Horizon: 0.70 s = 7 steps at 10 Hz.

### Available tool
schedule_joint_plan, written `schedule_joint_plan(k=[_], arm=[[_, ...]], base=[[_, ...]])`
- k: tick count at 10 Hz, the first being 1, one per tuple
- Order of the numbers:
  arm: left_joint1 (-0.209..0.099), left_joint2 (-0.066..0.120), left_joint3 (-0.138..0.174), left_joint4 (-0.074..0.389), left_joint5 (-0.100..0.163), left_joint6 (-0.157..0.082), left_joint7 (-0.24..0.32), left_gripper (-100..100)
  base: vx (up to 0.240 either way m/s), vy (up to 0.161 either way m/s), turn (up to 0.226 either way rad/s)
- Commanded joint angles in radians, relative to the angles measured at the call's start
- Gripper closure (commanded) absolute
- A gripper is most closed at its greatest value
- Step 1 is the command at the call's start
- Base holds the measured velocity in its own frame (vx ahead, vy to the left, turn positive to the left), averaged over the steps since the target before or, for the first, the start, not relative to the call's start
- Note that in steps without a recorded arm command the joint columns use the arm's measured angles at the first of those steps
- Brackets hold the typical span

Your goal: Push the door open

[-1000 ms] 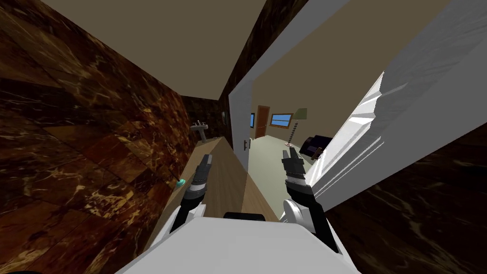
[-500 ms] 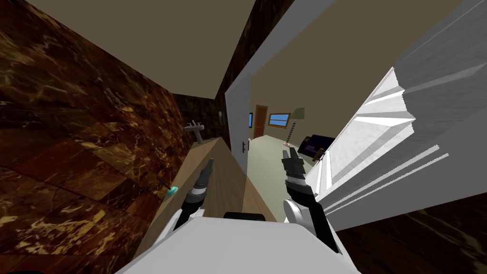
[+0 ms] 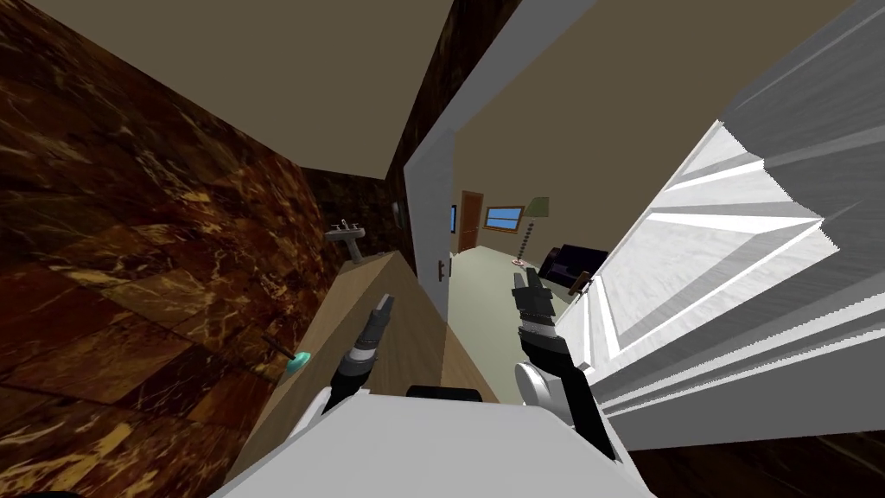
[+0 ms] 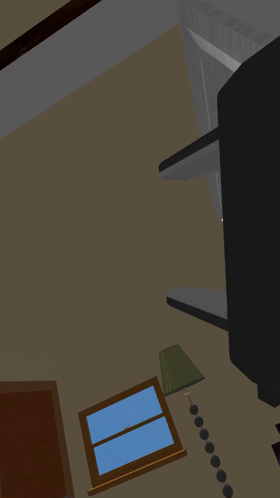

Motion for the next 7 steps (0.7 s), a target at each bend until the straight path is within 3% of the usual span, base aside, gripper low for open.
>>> schedule_joint_plan(k=[1,7], arm=[[0.0,0.002,0.003,0.029,-0.015,-0.018,-0.023,-100],[0.021,0.01,0.014,0.152,-0.109,-0.092,-0.144,-100]], base=[[0.089,0.014,-0.062],[0.134,0.032,-0.083]])
